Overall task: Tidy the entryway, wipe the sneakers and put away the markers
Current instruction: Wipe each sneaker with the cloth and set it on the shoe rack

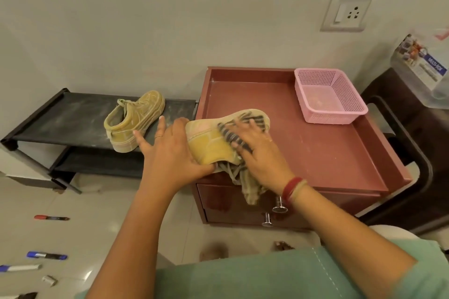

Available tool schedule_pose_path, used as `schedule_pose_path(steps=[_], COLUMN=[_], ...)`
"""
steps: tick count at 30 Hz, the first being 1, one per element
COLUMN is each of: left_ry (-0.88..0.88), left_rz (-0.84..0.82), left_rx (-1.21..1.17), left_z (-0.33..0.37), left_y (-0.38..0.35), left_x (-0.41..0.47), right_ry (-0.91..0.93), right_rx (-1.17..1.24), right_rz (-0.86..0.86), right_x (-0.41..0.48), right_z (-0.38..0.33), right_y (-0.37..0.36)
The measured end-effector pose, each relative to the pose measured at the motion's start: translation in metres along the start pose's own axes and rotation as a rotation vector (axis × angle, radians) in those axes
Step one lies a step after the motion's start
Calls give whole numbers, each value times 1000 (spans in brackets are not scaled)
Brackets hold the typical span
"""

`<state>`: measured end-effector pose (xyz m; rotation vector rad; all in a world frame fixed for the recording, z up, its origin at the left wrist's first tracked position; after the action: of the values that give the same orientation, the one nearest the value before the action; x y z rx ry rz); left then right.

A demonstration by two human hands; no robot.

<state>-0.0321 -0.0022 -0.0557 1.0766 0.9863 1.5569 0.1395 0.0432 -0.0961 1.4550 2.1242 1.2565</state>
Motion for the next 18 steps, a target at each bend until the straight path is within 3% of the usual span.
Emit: schedule_pose_path(steps=[3, 5, 7, 8, 14, 18], left_ry=[28, 77, 121, 132, 144, 174], left_rz=[7, 9, 17, 12, -40, -38], left_rx=[-28, -78, -137, -160, -272, -324], left_z=[-3, -9, -16, -18, -22, -22], left_y=[3, 8, 11, 11, 2, 0], left_x=[1, 2, 2, 2, 5, 10], right_ry=[-255, -324, -323, -287, 63, -110], right_rx=[270, 552, 654, 627, 346, 271], right_rz=[100, 262, 410, 418, 92, 148], right_x=[15, 9, 0, -1, -11, 7], right_z=[36, 42, 38, 32, -5, 26], right_y=[26, 36, 39, 38, -10, 13])
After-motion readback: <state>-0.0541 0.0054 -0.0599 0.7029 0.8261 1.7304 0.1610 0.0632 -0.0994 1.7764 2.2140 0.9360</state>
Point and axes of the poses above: each hand's wrist, its own x-axis towards the middle knuckle, its own y-axis out of the back of the hand, z = x × y, the point moved 5 cm from there along x, towards the middle knuckle, and after that the axes turned 2 degrees about y, right-handed, at the moved point
